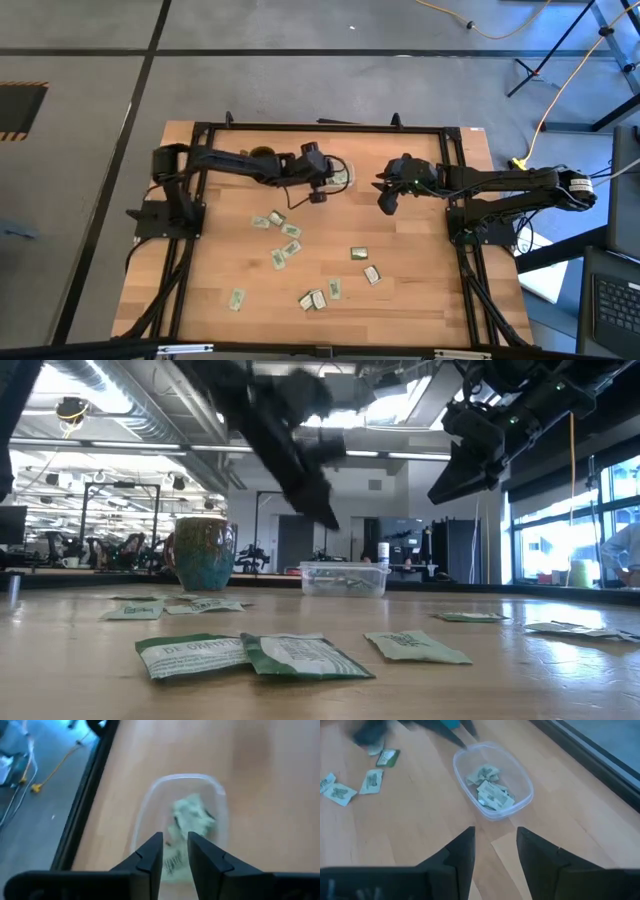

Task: Pick and place Stevia / Truvia into bins
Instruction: Put the stevia packet into the transparent container

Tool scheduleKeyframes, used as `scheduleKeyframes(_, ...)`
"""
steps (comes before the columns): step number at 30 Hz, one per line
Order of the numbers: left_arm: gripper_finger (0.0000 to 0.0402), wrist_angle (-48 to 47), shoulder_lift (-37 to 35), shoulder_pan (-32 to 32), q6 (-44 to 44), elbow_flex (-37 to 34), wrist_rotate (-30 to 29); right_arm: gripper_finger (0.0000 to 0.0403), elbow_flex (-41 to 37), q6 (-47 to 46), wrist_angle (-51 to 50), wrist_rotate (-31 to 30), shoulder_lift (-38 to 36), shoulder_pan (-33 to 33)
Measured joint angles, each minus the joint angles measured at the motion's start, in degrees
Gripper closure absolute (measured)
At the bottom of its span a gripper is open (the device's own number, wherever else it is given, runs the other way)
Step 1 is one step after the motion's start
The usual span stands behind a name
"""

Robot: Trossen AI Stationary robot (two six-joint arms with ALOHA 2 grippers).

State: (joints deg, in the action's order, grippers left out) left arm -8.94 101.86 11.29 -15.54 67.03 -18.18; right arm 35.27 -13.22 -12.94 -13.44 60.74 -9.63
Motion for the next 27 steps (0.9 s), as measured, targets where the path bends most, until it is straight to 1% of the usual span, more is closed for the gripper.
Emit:
scheduleKeyframes(3,0.0319,-9.4,-5.4,-3.3,-2.2,0.8,2.2,0.0256,0.0,0.0,-0.8,0.0,0.0,0.0)
scheduleKeyframes(5,0.0324,-16.8,-9.1,-6.4,-2.2,0.8,4.9,0.0256,0.0,0.0,-1.3,0.0,0.0,0.0)
scheduleKeyframes(7,0.0329,-22.7,-12.5,-10.1,-0.2,0.8,7.8,0.0256,0.0,0.0,-1.6,0.0,0.0,0.0)
scheduleKeyframes(8,0.0331,-25.8,-13.8,-12.0,2.3,0.8,8.9,0.0256,0.0,0.0,-1.8,0.0,0.0,0.0)
scheduleKeyframes(11,0.0336,-31.8,-16.6,-18.5,12.7,0.8,11.2,0.0256,0.0,0.0,-1.9,0.0,0.0,0.0)
scheduleKeyframes(15,0.0334,-36.7,-17.2,-28.6,27.4,0.8,10.7,0.0256,0.0,0.0,-1.8,0.0,0.0,0.0)
scheduleKeyframes(21,0.0308,-38.3,-13.4,-41.9,46.1,0.8,5.3,0.0256,0.0,-0.1,-1.9,0.0,0.0,0.0)
scheduleKeyframes(24,0.0299,-38.4,-11.0,-47.5,55.9,0.8,5.1,0.0256,0.0,-0.2,-1.9,0.0,0.0,0.0)
scheduleKeyframes(27,0.03,-39.6,-8.3,-52.3,67.3,0.8,5.1,0.0256,0.0,-0.8,-1.9,0.0,0.0,0.0)
